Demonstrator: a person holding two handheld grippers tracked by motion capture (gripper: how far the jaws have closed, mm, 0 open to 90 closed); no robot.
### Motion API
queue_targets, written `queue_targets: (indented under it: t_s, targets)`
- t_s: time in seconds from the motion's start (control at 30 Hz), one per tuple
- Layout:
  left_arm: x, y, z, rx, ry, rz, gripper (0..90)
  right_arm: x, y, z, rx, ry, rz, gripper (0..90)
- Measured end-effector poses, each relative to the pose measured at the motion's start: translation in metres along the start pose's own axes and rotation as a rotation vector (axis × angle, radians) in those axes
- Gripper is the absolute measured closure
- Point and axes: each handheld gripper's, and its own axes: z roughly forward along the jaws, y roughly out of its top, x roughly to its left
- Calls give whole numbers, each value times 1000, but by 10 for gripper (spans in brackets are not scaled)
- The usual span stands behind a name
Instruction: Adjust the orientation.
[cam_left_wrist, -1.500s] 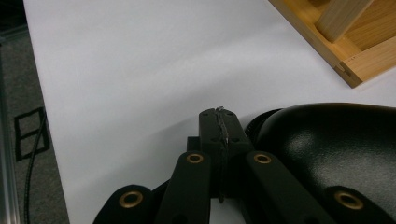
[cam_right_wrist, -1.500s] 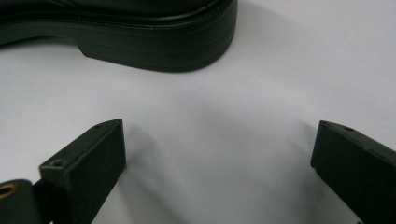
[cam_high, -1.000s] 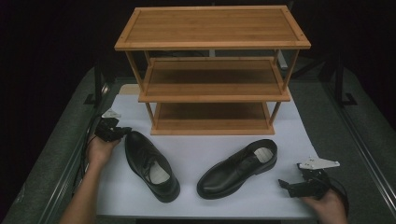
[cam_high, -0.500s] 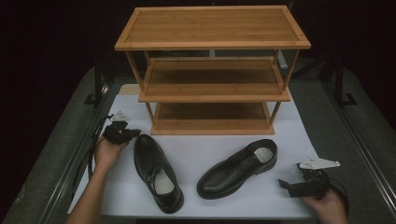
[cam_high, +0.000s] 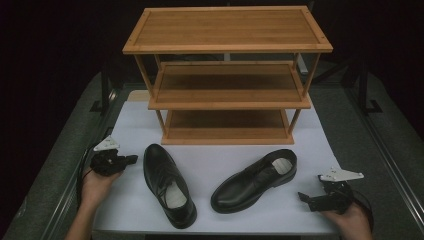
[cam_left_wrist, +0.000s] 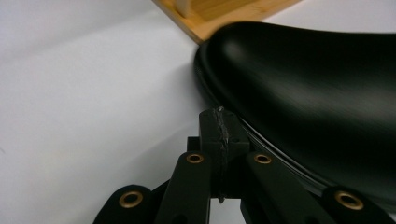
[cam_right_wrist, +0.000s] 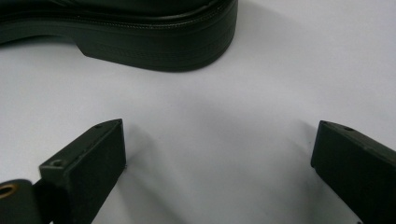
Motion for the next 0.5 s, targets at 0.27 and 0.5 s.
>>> queue_targets:
  t_s: [0.27,0.5]
  targets:
    - [-30,-25,-13,-1,-51,12,900,0,0,0,-2,5,5,27]
    - [-37,-25,-2,34,-78,38,900,0,0,0,1,-1,1,27]
